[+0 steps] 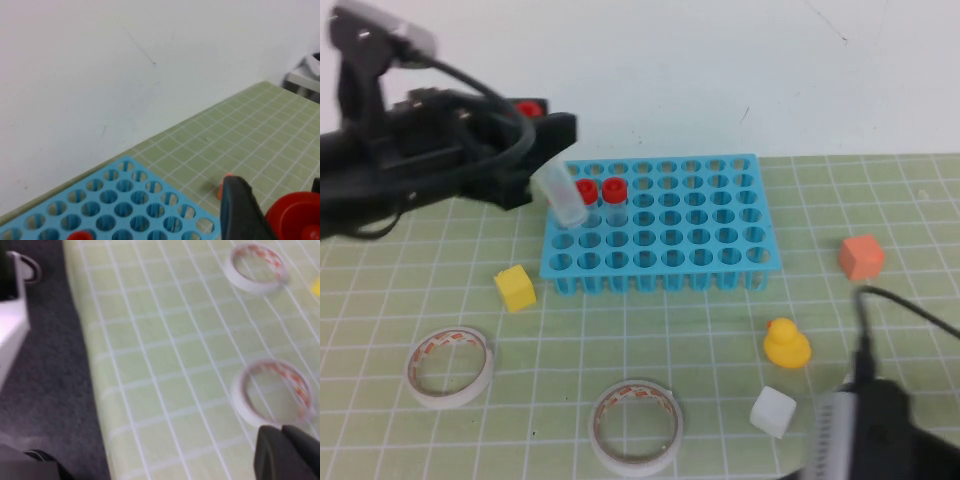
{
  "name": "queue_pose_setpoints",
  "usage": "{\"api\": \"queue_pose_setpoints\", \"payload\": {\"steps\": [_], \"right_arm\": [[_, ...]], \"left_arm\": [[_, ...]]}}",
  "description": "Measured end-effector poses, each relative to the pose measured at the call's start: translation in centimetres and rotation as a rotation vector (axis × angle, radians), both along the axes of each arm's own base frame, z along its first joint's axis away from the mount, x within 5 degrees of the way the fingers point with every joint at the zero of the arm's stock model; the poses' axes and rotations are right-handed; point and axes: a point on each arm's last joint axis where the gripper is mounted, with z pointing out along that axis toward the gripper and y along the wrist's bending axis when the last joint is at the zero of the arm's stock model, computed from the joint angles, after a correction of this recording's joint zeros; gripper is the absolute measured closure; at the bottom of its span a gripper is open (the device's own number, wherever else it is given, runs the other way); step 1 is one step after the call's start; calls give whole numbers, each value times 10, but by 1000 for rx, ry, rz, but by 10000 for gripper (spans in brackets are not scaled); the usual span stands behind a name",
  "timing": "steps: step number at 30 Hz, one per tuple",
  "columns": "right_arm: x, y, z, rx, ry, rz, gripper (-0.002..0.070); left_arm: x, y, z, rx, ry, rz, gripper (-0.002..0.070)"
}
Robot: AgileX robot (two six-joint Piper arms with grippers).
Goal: Place the test tubes
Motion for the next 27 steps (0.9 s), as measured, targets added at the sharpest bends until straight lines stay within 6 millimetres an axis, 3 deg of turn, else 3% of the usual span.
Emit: {"api": "queue_pose_setpoints", "payload": {"steps": [8, 10, 19, 27], "right_arm": [[6, -41, 1, -72, -4, -290, 671], [8, -49, 3, -82, -19, -361, 671], [17, -75, 11, -94, -74, -621, 671], [20, -85, 11, -130, -90, -723, 672]], "left_arm": [[66, -13, -23, 45, 16, -44, 434], [80, -25, -31, 99, -3, -22, 434], [112, -92, -63, 280, -64, -20, 434], [151, -108, -104, 327, -9, 36, 434]]}}
